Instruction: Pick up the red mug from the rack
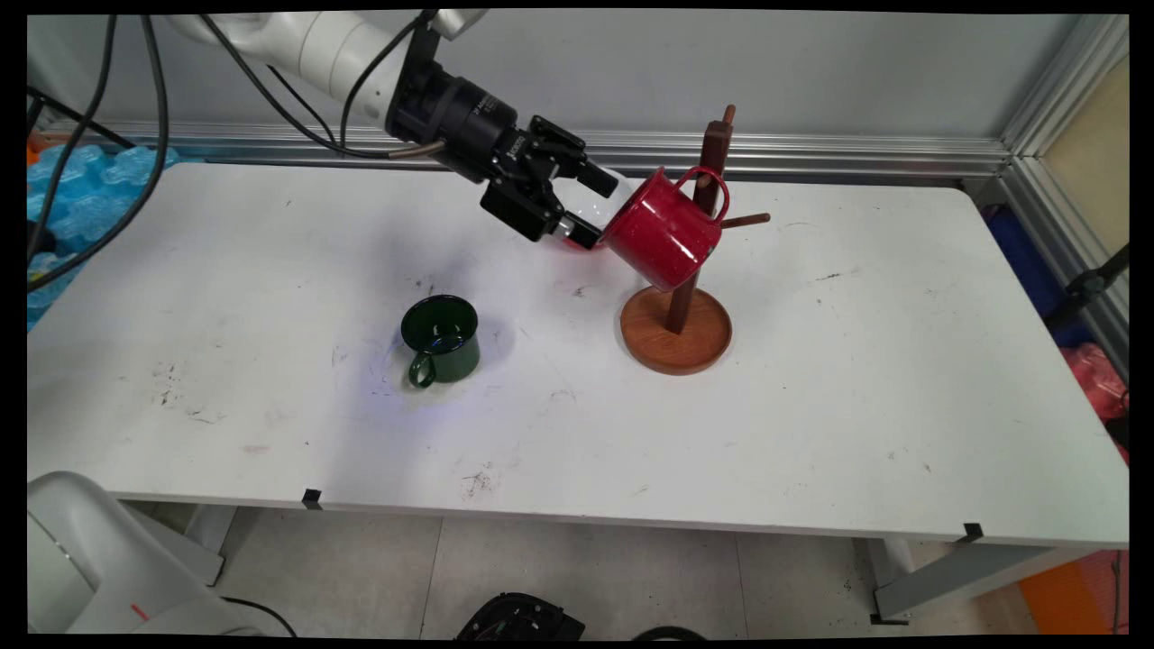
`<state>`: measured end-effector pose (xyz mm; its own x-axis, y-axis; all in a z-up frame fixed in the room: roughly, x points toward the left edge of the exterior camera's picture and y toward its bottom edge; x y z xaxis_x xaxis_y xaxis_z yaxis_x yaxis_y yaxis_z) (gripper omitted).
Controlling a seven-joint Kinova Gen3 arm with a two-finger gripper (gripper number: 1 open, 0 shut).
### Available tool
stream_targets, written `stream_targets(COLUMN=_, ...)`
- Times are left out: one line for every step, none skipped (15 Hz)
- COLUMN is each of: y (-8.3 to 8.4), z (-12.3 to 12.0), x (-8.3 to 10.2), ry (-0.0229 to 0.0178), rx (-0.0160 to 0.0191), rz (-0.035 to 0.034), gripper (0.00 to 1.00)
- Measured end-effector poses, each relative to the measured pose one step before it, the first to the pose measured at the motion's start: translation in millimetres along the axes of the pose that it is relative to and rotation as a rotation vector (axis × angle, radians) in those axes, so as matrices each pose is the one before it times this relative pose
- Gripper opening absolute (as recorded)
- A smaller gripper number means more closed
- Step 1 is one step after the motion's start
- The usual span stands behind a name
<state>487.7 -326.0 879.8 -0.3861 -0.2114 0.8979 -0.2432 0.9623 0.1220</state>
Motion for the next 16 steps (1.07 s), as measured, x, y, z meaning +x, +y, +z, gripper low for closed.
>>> stream_targets(y=0.16, z=1.49, x=0.51, ry=0.00086, rx=-0.00255, rz=0.00174, gripper=1.0)
stream_targets(y=0.13, z=2.14, x=0.73, ry=0.00121, rx=-0.00327, rz=0.00217, gripper=1.0)
stream_targets(y=0.09, z=1.39, x=0.46, ry=0.00067, rx=-0.00225, rz=0.00138, gripper=1.0)
stream_targets(y=0.1, z=1.88, x=0.59, ry=0.00108, rx=-0.00287, rz=0.00195, gripper=1.0)
stream_targets(y=0.01, z=2.15, x=0.74, ry=0.0012, rx=-0.00319, rz=0.00212, gripper=1.0)
stream_targets(y=0.09, z=1.73, x=0.55, ry=0.00094, rx=-0.00302, rz=0.0016, gripper=1.0)
stream_targets(y=0.04, z=1.82, x=0.6, ry=0.00108, rx=-0.00265, rz=0.00179, gripper=1.0)
stream_targets(y=0.05, z=1.81, x=0.6, ry=0.00094, rx=-0.003, rz=0.00194, gripper=1.0)
stream_targets(y=-0.01, z=1.67, x=0.6, ry=0.00105, rx=-0.00277, rz=0.00145, gripper=1.0)
stream_targets(y=-0.1, z=1.38, x=0.48, ry=0.0007, rx=-0.00207, rz=0.00126, gripper=1.0)
stream_targets(y=-0.09, z=1.48, x=0.47, ry=0.00075, rx=-0.00206, rz=0.00119, gripper=1.0)
stream_targets(y=-0.1, z=1.27, x=0.33, ry=0.00099, rx=-0.00189, rz=0.00079, gripper=1.0)
stream_targets(y=-0.17, z=1.11, x=0.32, ry=0.00111, rx=-0.00146, rz=0.00046, gripper=1.0)
stream_targets(y=-0.18, z=0.63, x=0.27, ry=0.00112, rx=-0.00051, rz=0.00025, gripper=1.0)
stream_targets(y=-0.46, z=0.86, x=0.48, ry=0.00208, rx=-0.00002, rz=-0.00022, gripper=0.0)
stream_targets(y=-0.39, z=0.49, x=0.37, ry=0.00172, rx=0.00053, rz=-0.00056, gripper=0.0)
